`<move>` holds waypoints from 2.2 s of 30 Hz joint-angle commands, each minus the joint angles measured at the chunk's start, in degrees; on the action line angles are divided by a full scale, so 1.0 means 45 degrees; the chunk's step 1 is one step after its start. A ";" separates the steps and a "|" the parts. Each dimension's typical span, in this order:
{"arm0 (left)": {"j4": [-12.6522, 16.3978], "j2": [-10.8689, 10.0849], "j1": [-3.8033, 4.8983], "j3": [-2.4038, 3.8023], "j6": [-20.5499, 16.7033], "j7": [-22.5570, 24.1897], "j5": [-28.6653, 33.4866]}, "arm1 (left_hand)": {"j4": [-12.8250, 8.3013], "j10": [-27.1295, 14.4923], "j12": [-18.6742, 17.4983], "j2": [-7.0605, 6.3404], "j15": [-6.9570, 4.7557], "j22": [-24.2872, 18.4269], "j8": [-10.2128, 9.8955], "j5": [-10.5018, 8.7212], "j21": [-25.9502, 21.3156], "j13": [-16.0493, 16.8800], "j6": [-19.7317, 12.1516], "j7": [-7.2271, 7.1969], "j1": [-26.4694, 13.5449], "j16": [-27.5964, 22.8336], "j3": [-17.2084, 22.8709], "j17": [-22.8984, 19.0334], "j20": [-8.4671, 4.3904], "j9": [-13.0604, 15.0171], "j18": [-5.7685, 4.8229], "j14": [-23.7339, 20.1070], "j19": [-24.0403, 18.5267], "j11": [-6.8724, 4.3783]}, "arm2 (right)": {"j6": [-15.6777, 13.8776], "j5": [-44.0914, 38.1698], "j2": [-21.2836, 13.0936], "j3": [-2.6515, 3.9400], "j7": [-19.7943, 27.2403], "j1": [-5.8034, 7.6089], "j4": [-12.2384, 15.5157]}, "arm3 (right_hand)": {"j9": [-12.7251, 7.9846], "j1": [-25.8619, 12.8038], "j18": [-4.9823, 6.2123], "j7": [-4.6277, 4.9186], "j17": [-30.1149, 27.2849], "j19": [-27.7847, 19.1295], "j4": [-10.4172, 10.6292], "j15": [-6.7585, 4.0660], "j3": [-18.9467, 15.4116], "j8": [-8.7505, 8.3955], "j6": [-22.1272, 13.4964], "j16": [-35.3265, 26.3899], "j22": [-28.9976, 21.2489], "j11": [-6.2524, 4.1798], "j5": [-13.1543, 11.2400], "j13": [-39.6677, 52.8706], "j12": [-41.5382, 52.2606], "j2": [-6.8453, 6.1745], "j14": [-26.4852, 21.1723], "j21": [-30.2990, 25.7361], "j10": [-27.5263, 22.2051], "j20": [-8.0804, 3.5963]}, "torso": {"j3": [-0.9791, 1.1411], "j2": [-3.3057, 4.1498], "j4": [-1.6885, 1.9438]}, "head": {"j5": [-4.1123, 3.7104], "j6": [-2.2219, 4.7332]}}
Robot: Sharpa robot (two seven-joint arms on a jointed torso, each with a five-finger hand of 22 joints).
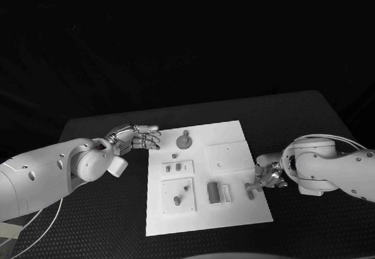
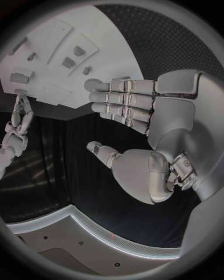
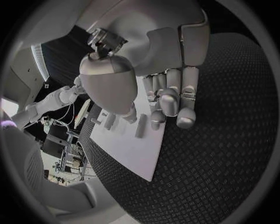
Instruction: Assemble the parts on the task board
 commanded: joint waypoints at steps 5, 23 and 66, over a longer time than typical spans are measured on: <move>0.0002 0.0008 0.0008 0.0005 0.0186 -0.0017 -0.0014 | 0.0043 0.0071 -0.0048 0.0000 0.0025 -0.0023 0.0075 -0.0001 -0.0029 -0.0027 -0.0013 0.0047 -0.0157 -0.0046 -0.0061 0.0021 -0.0033 -0.0016 -0.0095 0.0083 -0.0013 0.0007 | -0.0030 -0.0240 0.0283 -0.0003 -0.0030 -0.0214 -0.0084 | -0.0022 -0.0355 0.0642 0.0005 -0.0033 -0.0030 -0.0025 -0.0062 0.0116 0.0006 0.0112 0.0031 0.0199 -0.0016 0.0060 -0.0037 0.0023 -0.0179 0.0000 0.0008 0.0121 -0.0030 | -0.0013 0.0000 0.0012 | -0.0009 -0.0048; 0.0017 -0.0030 0.0008 0.0005 0.0154 -0.0065 -0.0015 | 0.0049 0.0068 -0.0051 0.0017 0.0025 -0.0027 0.0065 -0.0002 -0.0029 -0.0044 -0.0033 0.0054 -0.0182 -0.0054 -0.0056 0.0026 -0.0036 -0.0026 -0.0095 0.0084 -0.0011 0.0009 | 0.0286 -0.3538 0.1256 -0.0116 -0.0069 -0.0827 -0.0827 | -0.0026 0.0018 0.0642 0.0001 -0.0041 -0.0025 -0.0138 -0.0068 0.0386 -0.0015 0.0101 0.0035 0.0219 -0.0019 0.0062 -0.0058 0.0040 -0.0232 0.0006 0.0003 0.0123 -0.0074 | -0.0006 -0.0004 0.0002 | 0.0033 -0.0124; 0.0045 -0.0045 0.0008 0.0005 0.0144 -0.0139 -0.0062 | 0.0028 0.0075 -0.0048 0.0037 0.0020 -0.0032 0.0057 -0.0002 -0.0025 -0.0073 -0.0059 0.0065 -0.0166 -0.0065 -0.0032 0.0037 -0.0043 -0.0041 -0.0095 0.0098 -0.0005 0.0008 | -0.3729 0.3507 0.0844 -0.0023 0.0253 -0.0755 -0.0419 | -0.0190 -0.1245 0.0642 0.0088 -0.0046 0.0031 -0.7516 0.0032 0.6466 -0.0180 0.0246 0.0262 0.0248 0.0070 0.0061 -0.0176 0.0353 0.0701 0.0017 0.0343 0.0244 0.0319 | -0.0007 -0.0004 -0.0004 | 0.0011 -0.0148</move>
